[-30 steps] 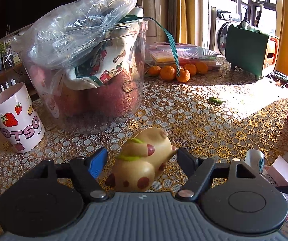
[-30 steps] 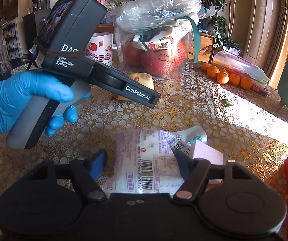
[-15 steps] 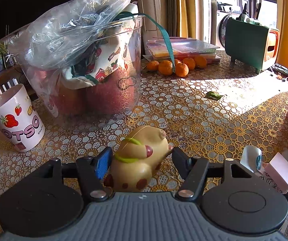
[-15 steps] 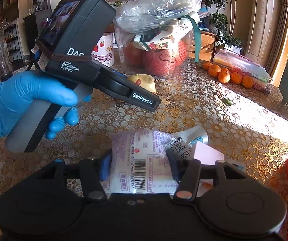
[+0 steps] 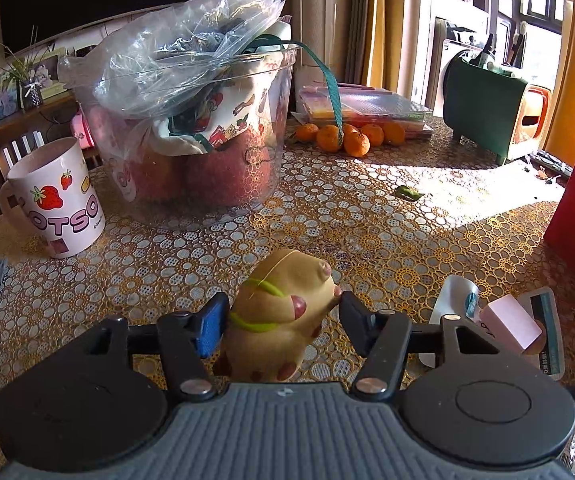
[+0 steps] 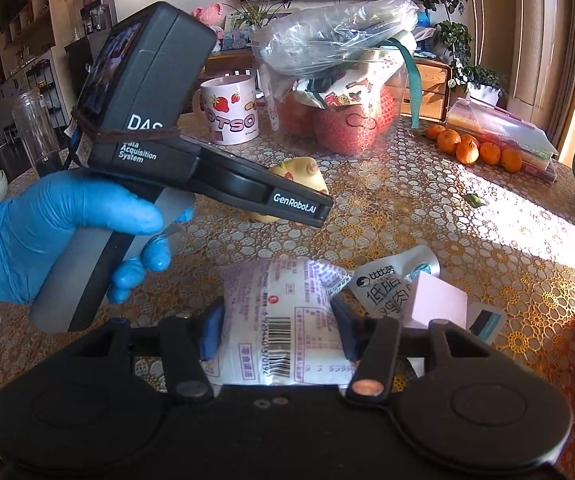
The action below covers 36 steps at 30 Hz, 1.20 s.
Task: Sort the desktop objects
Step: 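Carry the toy pig and snack bag over the red box with both tools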
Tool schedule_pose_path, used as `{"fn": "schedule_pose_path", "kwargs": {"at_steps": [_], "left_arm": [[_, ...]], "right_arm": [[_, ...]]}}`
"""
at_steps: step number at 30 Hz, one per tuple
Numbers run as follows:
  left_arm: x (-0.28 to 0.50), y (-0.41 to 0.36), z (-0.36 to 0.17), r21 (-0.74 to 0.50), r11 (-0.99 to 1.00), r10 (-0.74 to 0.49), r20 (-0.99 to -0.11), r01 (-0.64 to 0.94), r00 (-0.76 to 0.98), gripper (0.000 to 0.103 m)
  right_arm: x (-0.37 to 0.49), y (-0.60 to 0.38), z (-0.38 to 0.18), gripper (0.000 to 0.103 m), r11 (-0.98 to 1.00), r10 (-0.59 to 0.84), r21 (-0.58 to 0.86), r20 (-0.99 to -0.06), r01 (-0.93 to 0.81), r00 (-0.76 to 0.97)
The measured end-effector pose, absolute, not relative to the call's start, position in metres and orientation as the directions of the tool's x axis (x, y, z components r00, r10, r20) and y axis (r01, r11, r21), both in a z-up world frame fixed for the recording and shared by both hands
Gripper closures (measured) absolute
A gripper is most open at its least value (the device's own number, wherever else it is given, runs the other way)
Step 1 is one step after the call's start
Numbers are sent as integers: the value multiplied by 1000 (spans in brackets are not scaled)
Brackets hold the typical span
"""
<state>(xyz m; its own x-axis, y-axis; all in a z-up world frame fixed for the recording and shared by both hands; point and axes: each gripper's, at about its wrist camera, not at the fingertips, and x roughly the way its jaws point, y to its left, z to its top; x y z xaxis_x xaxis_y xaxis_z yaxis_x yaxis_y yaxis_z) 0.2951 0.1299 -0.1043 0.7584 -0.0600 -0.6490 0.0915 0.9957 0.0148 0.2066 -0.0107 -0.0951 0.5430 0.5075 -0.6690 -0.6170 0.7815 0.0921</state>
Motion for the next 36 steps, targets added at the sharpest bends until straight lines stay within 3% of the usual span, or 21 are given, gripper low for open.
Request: {"fn": "schedule_pose_path", "kwargs": {"at_steps": [17, 36], "left_arm": [[204, 122, -68, -47, 998, -54, -641, 31, 766, 44], [129, 54, -39, -76, 989, -146, -632, 126, 761, 44]], "right_arm": [[159, -52, -56, 49, 773, 562, 163, -626, -614, 541], [116, -132, -36, 49, 836, 505, 161, -599, -525, 621]]}}
